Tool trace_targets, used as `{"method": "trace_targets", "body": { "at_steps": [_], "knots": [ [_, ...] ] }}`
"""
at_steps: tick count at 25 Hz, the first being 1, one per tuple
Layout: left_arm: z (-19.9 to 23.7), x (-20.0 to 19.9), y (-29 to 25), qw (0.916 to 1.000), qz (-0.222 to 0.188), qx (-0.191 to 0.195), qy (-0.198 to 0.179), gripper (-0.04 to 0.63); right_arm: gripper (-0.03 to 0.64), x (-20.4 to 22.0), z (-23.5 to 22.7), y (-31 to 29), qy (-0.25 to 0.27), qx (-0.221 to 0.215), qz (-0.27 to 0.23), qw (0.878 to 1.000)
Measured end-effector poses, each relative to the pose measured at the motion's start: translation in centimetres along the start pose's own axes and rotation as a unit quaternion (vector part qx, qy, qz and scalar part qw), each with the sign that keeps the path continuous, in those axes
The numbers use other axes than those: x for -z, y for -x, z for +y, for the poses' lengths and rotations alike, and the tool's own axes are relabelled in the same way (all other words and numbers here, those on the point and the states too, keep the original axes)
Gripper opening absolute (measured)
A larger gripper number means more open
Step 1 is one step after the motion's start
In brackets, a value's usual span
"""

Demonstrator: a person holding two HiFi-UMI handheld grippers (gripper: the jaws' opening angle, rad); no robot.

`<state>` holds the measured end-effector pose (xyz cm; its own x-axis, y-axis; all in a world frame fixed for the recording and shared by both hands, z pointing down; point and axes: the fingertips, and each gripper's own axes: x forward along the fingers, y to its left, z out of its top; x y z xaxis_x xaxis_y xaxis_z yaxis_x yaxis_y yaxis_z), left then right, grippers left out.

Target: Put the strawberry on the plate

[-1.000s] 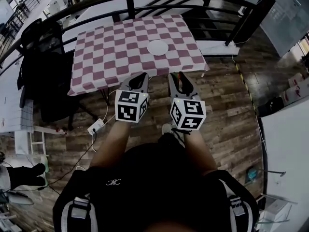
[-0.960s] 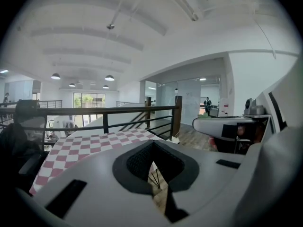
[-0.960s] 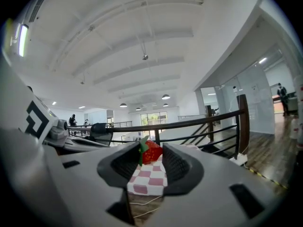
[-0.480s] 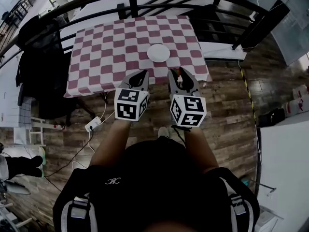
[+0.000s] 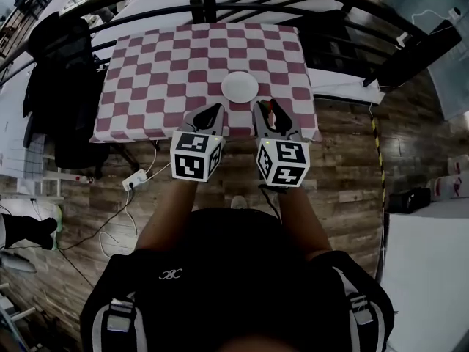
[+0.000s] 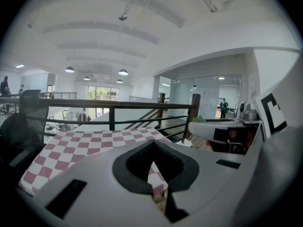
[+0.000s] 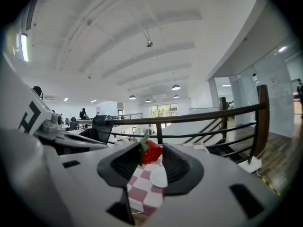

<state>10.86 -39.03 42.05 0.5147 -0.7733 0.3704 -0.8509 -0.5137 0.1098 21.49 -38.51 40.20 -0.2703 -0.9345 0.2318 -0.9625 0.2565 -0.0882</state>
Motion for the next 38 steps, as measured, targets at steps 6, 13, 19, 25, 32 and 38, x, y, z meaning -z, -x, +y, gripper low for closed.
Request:
{"method": "trace_targets", "body": {
  "at_steps": [6,13,19,25,32,38],
  "knots": [
    [1.4,1.5,-1.6,0.9992,0.025,-0.021,0.022,-0.002,0.156,1.6,-1.2,-4.0,0.003,-0.02,0.032,0.999],
    [4.9,2.8,-3.8,0.9985,0.046,-0.013,0.025,-0.002,0.156,4.7,-1.0,-9.1,0.022,-0.006,0.059,0.998],
    [8.2,3.5,-6.3,0.9976,0.056,0.007,0.039,-0.002,0.156,9.0,-1.5,-14.4,0.028,0.014,0.087,0.996],
    [10.8,4.8,-8.1,0.9954,0.074,0.025,0.056,-0.002,0.156,13.6,-2.3,-19.8,0.059,0.03,0.129,0.989],
    [13.7,6.1,-10.3,0.9926,0.093,0.037,0.068,-0.002,0.158,18.3,-4.2,-24.6,0.064,0.055,0.176,0.981],
    [15.0,6.7,-11.6,0.9912,0.102,0.041,0.074,-0.002,0.158,20.6,-4.8,-26.3,0.055,0.068,0.201,0.976]
  ]
}}
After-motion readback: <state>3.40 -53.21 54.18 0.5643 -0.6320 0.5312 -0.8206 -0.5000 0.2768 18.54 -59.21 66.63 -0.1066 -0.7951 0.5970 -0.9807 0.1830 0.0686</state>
